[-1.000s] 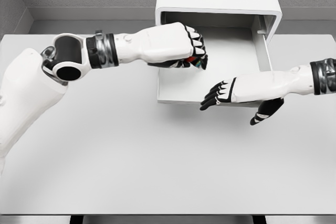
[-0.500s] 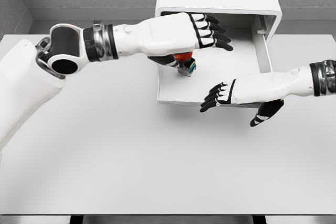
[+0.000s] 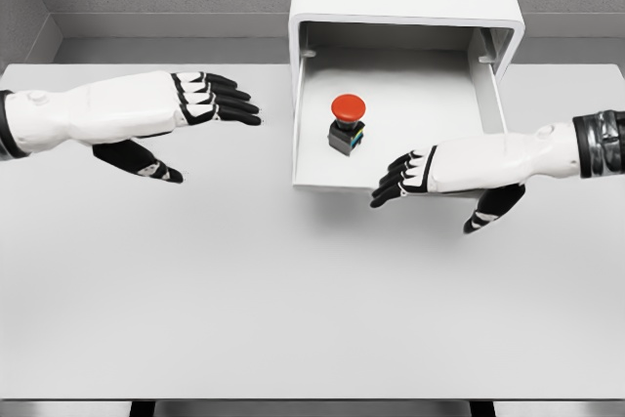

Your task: Slide open multi-storey tabletop storage cabinets and put open load switch and slide close multi-storey tabletop storage cabinets

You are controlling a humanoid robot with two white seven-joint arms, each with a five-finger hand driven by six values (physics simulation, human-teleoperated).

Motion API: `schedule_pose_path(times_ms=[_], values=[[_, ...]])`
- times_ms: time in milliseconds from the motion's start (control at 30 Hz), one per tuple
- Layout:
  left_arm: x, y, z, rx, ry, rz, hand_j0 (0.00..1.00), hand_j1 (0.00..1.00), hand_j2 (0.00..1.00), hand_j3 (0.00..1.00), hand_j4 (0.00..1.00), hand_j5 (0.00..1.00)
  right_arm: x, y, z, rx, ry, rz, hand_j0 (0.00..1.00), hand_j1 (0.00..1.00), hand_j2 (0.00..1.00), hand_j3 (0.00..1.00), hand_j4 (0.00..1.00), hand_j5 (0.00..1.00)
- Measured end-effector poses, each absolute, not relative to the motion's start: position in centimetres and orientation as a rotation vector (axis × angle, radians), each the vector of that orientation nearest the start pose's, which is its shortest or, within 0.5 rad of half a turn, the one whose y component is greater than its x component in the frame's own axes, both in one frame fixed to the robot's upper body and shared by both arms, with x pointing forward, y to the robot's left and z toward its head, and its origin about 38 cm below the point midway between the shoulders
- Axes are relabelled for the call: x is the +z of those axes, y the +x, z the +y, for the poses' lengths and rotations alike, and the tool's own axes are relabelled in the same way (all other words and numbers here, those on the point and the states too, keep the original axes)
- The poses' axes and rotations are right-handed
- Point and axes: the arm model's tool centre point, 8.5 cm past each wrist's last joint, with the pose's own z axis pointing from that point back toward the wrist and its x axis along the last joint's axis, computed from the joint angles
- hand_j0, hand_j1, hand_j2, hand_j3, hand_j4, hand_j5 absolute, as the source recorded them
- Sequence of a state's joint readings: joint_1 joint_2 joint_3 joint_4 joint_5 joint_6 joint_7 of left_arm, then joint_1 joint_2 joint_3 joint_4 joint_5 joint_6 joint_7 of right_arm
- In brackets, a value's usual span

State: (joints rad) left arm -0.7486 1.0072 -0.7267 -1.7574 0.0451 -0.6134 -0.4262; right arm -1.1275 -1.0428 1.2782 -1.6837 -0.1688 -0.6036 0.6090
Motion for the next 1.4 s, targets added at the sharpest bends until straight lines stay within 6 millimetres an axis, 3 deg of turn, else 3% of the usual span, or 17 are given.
schedule_pose_path(times_ms=[167, 367, 600, 1167, 1300, 1400], values=[[30.9, 37.5, 27.9, 2.656, -0.153, 2.402, 1.00, 1.00, 1.00, 1.00, 1.00, 1.00, 27.4, 38.7, -25.5, -3.073, -0.115, 1.839, 1.00, 1.00, 1.00, 1.00, 1.00, 1.00], [30.6, 37.3, 28.2, 2.674, -0.147, 2.401, 1.00, 1.00, 1.00, 1.00, 1.00, 1.00, 28.8, 39.5, -25.8, -3.053, -0.018, 1.853, 1.00, 1.00, 1.00, 1.00, 1.00, 1.00], [30.6, 37.3, 28.3, 2.675, -0.150, 2.403, 1.00, 1.00, 1.00, 1.00, 1.00, 1.00, 29.1, 40.9, -25.8, -3.053, 0.075, 1.831, 1.00, 1.00, 1.00, 1.00, 1.00, 1.00], [30.2, 37.2, 28.3, 2.687, -0.138, 2.401, 1.00, 1.00, 1.00, 1.00, 1.00, 1.00, 29.7, 46.2, -25.5, -3.079, 0.283, 1.842, 1.00, 1.00, 1.00, 1.00, 1.00, 1.00], [29.7, 37.1, 28.3, 2.698, -0.124, 2.402, 1.00, 1.00, 1.00, 1.00, 1.00, 1.00, 29.7, 45.6, -26.8, -3.103, 0.313, 1.820, 1.00, 1.00, 1.00, 1.00, 1.00, 1.00], [29.3, 36.9, 28.4, 2.708, -0.112, 2.405, 1.00, 1.00, 1.00, 1.00, 1.00, 1.00, 29.0, 43.9, -26.9, -3.104, 0.269, 1.783, 1.00, 1.00, 1.00, 1.00, 1.00, 1.00]])
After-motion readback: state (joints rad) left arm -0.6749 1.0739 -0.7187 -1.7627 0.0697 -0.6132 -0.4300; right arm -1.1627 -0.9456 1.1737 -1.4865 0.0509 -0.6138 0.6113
